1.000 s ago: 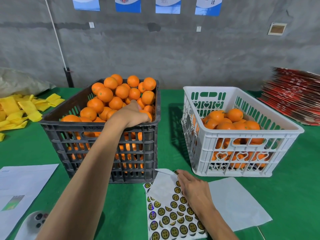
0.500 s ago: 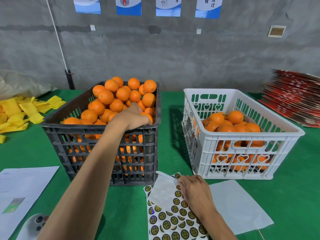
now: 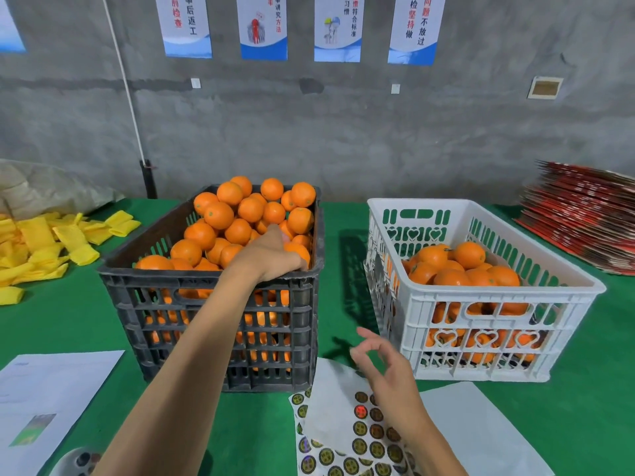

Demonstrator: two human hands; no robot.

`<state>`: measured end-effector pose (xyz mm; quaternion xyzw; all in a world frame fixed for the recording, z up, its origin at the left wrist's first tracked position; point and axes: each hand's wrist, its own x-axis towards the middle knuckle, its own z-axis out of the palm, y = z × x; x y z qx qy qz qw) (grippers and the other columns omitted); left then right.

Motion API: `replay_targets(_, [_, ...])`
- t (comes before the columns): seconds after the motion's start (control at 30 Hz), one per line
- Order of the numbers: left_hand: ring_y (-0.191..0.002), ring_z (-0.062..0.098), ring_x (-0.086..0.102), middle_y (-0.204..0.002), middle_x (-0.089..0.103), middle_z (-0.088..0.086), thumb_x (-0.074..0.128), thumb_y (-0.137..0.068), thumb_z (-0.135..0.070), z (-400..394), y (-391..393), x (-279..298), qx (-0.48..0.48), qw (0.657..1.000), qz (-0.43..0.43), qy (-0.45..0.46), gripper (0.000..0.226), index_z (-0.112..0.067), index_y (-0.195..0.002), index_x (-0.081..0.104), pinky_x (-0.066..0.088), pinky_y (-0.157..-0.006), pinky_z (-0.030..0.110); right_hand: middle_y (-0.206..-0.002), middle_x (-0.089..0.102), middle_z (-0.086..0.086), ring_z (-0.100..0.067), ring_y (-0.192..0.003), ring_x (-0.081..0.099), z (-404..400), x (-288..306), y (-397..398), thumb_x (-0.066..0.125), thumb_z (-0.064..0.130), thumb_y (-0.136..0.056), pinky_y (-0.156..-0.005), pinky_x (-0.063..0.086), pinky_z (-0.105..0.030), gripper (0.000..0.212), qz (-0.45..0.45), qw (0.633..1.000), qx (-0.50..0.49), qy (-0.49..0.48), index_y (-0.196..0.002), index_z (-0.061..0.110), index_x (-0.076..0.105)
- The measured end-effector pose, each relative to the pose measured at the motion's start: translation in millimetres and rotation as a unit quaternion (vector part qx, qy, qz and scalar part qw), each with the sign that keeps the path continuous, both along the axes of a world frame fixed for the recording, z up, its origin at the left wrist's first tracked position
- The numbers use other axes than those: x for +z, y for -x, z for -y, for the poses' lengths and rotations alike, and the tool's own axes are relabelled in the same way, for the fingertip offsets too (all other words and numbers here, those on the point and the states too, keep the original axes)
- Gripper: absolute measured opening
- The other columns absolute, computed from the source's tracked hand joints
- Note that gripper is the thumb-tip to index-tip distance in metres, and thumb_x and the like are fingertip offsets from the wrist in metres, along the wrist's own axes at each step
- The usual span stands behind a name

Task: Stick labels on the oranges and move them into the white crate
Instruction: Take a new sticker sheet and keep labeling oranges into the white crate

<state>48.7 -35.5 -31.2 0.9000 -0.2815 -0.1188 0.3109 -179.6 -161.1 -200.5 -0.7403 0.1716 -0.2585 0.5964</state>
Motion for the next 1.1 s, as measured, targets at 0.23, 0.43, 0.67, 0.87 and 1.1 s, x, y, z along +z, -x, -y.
replay_targets(0.23, [-0.115, 0.015, 0.064, -0.130, 0.066, 0.006, 0.056, -0.089, -0.071, 2, 0, -4, 0.014, 0.992, 0.045, 0.115, 0.090, -0.018, -0.154, 0.022, 0.049, -0.085, 0.032, -0.136, 0.063, 0.020, 0.015, -0.119, 0.055, -7, 125, -73, 0.072, 0.034, -0.093, -0.094, 0.042, -0.008, 0.029, 0.169, 0.979, 0.028, -0.106, -0.120, 0.024, 0.073])
replay_targets(0.43, [-0.064, 0.018, 0.070, -0.083, 0.073, 0.011, 0.036, -0.098, -0.069, 1, 2, 4, -0.025, 0.975, -0.025, 0.220, 0.059, -0.028, -0.141, 0.040, 0.050, -0.050, 0.025, -0.090, 0.070, 0.031, 0.021, -0.093, 0.061, -15, 169, -126, 0.068, 0.020, -0.098, -0.077, 0.044, 0.000, 0.018, 0.156, 0.982, 0.062, -0.083, -0.085, 0.027, 0.079])
replay_targets(0.67, [-0.046, 0.010, 0.051, -0.072, 0.060, 0.013, 0.027, -0.106, -0.057, -2, -6, 7, -0.026, 0.945, -0.075, 0.316, 0.031, -0.044, -0.116, 0.052, 0.046, -0.047, 0.029, -0.109, 0.063, 0.027, 0.014, -0.102, 0.058, -17, 166, -140, 0.080, 0.030, -0.087, -0.080, 0.039, -0.002, 0.021, 0.158, 0.985, 0.002, -0.068, -0.093, 0.011, 0.076])
replay_targets(0.87, [-0.070, 0.022, 0.063, -0.108, 0.070, 0.016, 0.035, -0.110, -0.042, -8, -4, 8, -0.089, 0.909, -0.088, 0.398, 0.031, -0.040, -0.121, 0.064, 0.051, -0.052, 0.031, -0.121, 0.063, 0.010, 0.004, -0.101, 0.063, -12, 170, -128, 0.085, 0.052, -0.076, -0.062, 0.048, -0.005, 0.066, 0.074, 0.994, 0.013, -0.085, -0.128, 0.025, 0.055])
replay_targets(1.1, [-0.093, 0.030, 0.073, -0.118, 0.072, 0.002, 0.038, -0.109, -0.040, 3, -2, 22, -0.167, 0.916, -0.098, 0.351, 0.041, -0.028, -0.145, 0.053, 0.061, -0.064, 0.038, -0.106, 0.072, 0.011, 0.009, -0.090, 0.068, -19, 161, -123, 0.051, 0.059, -0.099, -0.068, 0.049, -0.006, 0.050, 0.105, 0.994, 0.001, -0.035, -0.130, 0.020, 0.058])
